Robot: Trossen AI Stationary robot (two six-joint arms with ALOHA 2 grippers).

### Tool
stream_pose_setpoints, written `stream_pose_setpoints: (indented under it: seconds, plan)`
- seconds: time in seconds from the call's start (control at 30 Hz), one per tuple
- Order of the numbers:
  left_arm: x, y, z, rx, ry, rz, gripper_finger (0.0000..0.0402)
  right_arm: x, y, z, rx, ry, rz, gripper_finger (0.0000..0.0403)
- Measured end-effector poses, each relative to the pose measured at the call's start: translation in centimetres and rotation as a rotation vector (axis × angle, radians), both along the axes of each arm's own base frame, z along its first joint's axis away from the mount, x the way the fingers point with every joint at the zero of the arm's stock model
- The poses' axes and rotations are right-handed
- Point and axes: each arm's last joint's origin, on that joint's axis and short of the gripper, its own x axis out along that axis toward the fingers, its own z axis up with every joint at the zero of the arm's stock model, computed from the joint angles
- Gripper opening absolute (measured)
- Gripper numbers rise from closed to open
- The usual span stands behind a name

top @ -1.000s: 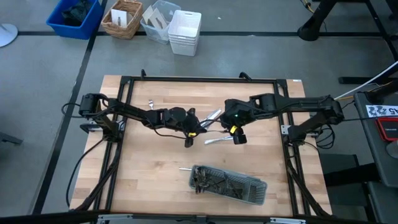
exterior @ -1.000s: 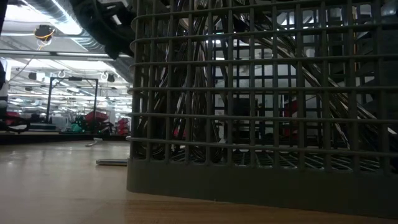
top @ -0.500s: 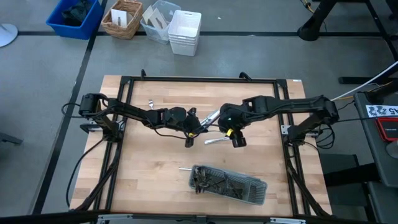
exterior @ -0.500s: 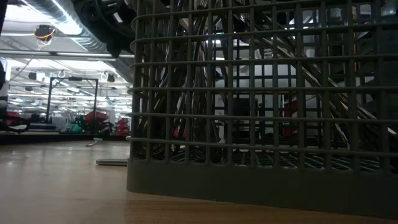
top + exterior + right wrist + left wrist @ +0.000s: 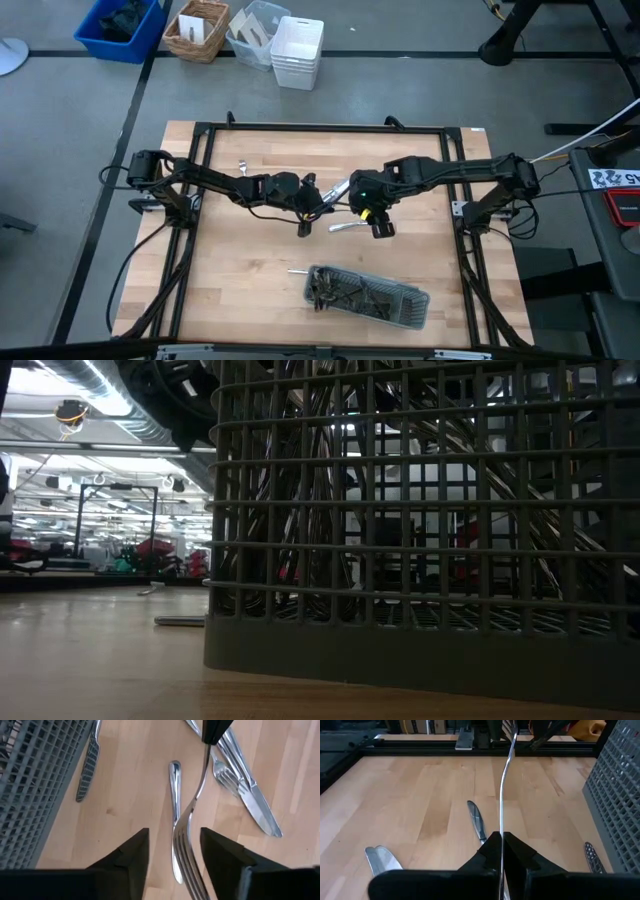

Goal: Sort silverware
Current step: Put the fork into the gray silverware rack

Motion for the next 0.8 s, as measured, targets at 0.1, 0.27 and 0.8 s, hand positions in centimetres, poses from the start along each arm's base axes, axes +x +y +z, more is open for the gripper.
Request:
stream_pose_setpoints:
  seconds: [0.1,0.27,0.8]
  plan:
    - [0.0,0.0,0.0,0.000,0.000,0.000,0.0002,-0.2,0.0,-0.1,-0.001,0.024,0.000,0.0142]
    - [0.0,0.0,0.0,0.000,-0.001,-0.001,0.0003,-0.2,0.0,-0.1,-0.002,0.020,0.000,0.0061]
    - [-0.9,0.0,1.7,-0.116,-0.012,0.048,0.0069,-0.7,0.8,0.1,-0.056,0.064,0.043,0.0010]
